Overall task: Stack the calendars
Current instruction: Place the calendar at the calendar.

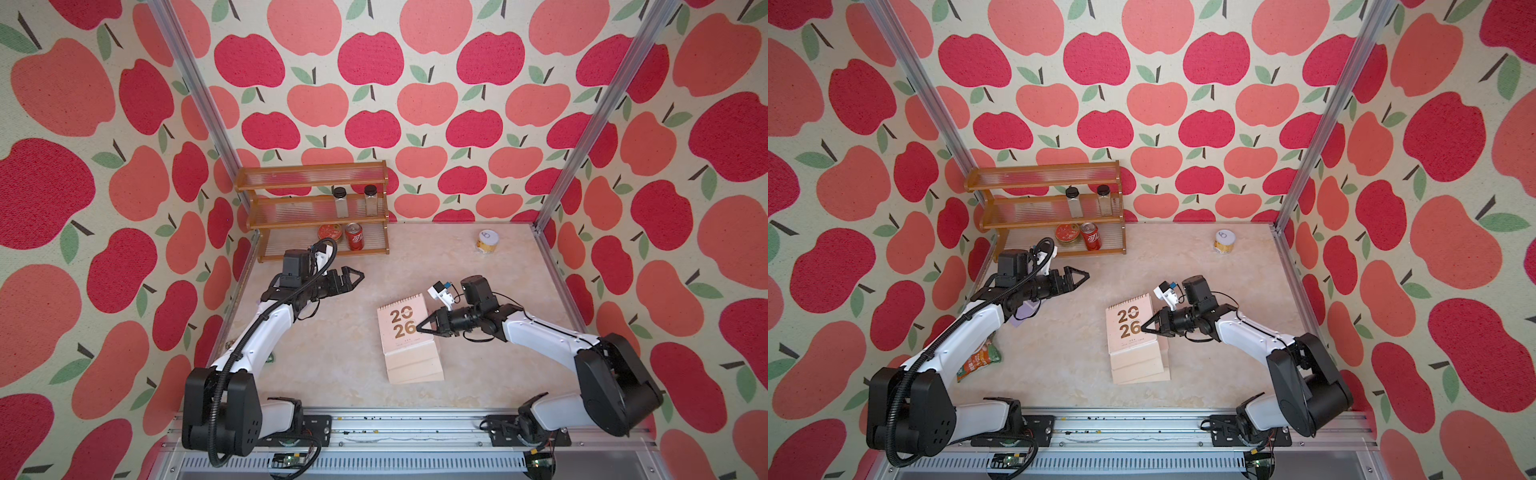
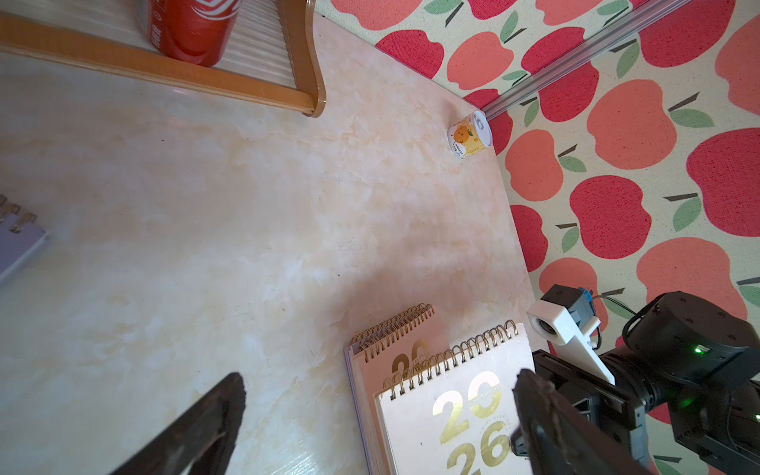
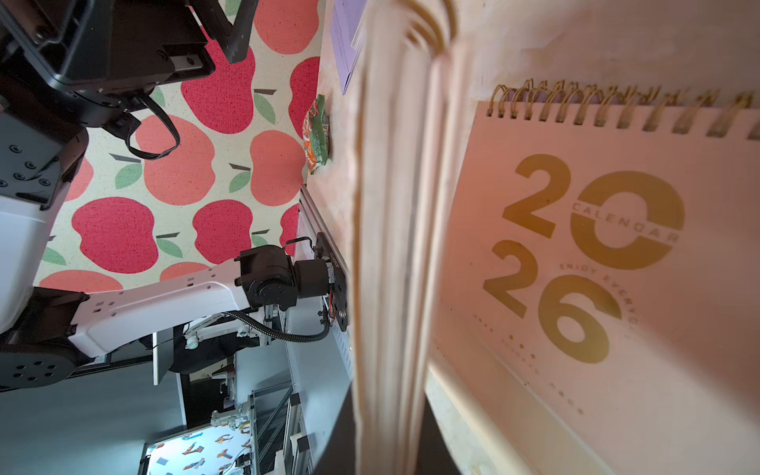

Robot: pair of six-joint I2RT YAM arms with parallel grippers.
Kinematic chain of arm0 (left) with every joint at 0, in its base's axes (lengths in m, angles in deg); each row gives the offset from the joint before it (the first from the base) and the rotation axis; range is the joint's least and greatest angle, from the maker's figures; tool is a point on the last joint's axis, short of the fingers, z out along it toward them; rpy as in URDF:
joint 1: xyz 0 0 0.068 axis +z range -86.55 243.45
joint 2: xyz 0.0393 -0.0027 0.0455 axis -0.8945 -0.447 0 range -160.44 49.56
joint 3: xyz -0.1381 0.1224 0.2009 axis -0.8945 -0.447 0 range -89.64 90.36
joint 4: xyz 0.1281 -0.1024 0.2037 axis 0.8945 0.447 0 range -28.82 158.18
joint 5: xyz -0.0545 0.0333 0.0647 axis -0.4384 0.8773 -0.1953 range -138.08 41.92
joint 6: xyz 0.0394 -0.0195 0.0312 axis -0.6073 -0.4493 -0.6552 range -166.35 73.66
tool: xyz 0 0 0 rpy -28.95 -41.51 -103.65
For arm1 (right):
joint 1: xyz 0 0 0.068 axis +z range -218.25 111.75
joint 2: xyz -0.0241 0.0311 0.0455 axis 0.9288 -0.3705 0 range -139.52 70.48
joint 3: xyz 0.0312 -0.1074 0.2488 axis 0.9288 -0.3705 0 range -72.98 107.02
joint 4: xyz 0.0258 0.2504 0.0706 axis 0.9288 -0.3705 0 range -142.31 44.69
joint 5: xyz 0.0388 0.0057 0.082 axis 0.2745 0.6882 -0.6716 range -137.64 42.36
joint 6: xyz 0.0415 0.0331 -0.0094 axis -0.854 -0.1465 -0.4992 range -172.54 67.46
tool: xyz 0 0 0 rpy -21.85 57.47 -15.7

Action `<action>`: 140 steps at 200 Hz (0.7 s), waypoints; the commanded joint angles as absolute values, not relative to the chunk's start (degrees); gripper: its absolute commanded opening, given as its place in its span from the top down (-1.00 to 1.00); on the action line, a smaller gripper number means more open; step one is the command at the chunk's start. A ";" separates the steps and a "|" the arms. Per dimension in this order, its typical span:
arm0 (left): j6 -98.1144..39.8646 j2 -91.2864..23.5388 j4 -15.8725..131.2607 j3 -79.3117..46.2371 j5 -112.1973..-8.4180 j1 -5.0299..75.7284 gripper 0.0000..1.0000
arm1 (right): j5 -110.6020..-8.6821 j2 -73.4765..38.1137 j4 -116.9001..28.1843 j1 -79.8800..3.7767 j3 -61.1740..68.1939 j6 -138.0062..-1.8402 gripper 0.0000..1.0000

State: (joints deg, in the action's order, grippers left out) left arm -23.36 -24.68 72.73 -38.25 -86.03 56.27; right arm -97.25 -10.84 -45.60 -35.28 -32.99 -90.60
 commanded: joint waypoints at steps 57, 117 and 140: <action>-24.35 -23.82 73.75 -38.11 -85.52 56.00 -0.99 | -98.90 -8.43 -36.51 -36.93 -36.93 -94.64 1.00; -24.57 -23.41 73.99 -38.36 -85.58 55.91 -0.99 | -99.72 -7.99 -38.43 -38.02 -37.64 -93.24 1.00; -24.71 -23.39 74.01 -38.48 -85.52 55.95 -0.99 | -99.75 -8.15 -38.89 -38.11 -38.08 -92.67 1.00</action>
State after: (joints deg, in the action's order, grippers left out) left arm -23.38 -24.68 72.75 -38.27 -86.03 56.25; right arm -97.31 -9.61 -39.37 -37.64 -37.32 -93.95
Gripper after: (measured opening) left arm 0.993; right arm 0.138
